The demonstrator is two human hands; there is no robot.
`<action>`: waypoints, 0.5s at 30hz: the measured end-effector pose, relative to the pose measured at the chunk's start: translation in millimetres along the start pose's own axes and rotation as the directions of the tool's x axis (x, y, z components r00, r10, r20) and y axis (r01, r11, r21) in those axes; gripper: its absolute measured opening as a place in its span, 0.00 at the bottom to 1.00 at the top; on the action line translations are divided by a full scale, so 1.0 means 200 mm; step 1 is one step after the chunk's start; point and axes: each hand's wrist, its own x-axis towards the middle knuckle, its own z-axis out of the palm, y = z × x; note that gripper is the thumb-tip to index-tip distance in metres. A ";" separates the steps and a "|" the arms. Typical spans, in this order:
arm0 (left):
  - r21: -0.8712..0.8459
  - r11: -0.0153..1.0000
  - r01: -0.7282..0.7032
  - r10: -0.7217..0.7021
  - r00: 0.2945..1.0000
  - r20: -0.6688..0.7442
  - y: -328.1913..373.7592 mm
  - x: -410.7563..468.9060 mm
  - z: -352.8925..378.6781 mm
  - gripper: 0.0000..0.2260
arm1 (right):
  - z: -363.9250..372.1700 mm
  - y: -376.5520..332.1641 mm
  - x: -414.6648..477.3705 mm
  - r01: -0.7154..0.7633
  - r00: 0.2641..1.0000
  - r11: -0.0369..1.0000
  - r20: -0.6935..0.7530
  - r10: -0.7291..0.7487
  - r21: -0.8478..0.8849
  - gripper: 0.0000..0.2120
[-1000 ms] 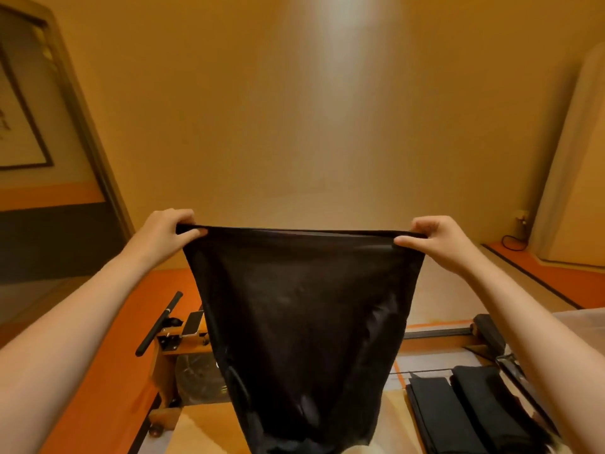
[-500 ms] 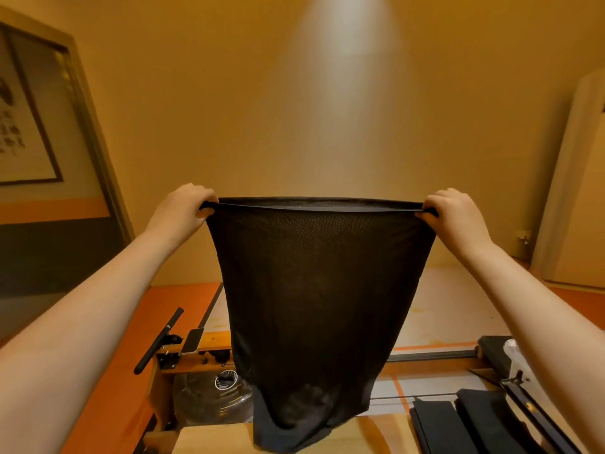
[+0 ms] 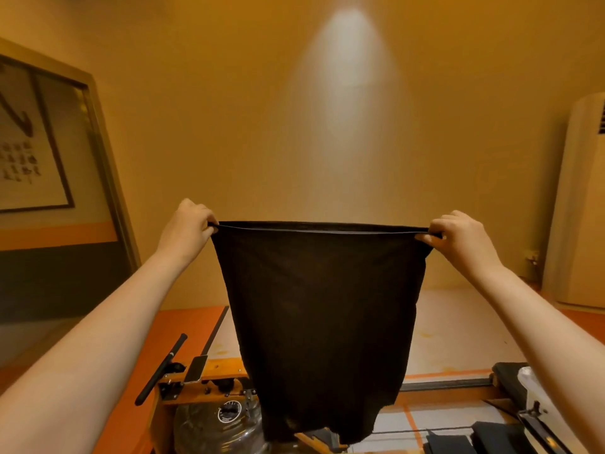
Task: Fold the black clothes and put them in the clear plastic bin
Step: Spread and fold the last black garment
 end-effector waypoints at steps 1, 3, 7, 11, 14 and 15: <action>-0.026 0.999 0.032 -0.032 0.999 -0.003 -0.01 0.00 -0.01 0.02 | -0.01 0.00 0.00 -0.001 1.000 1.000 -0.001 0.001 0.028 0.14; -0.125 0.985 0.115 -0.110 0.993 0.049 -0.03 -0.01 -0.03 0.03 | -0.04 0.01 0.01 -0.014 1.000 0.998 0.000 0.014 0.065 0.12; -0.239 0.949 0.205 -0.176 0.975 0.136 -0.07 -0.05 -0.04 0.03 | -0.05 0.02 -0.01 -0.035 0.998 0.990 0.049 0.028 0.136 0.08; -0.314 0.915 0.252 -0.204 0.963 0.177 -0.08 -0.08 -0.04 0.01 | -0.04 0.03 -0.03 -0.098 0.992 0.974 0.103 0.078 0.206 0.05; -0.451 0.825 0.340 -0.240 0.934 0.265 -0.08 -0.11 -0.04 0.03 | -0.03 0.02 -0.02 -0.175 0.983 0.953 0.106 0.153 0.247 0.05; -0.502 0.781 0.372 -0.247 0.922 0.299 -0.08 -0.12 -0.04 0.03 | -0.02 0.01 -0.02 -0.194 0.980 0.949 0.099 0.174 0.250 0.06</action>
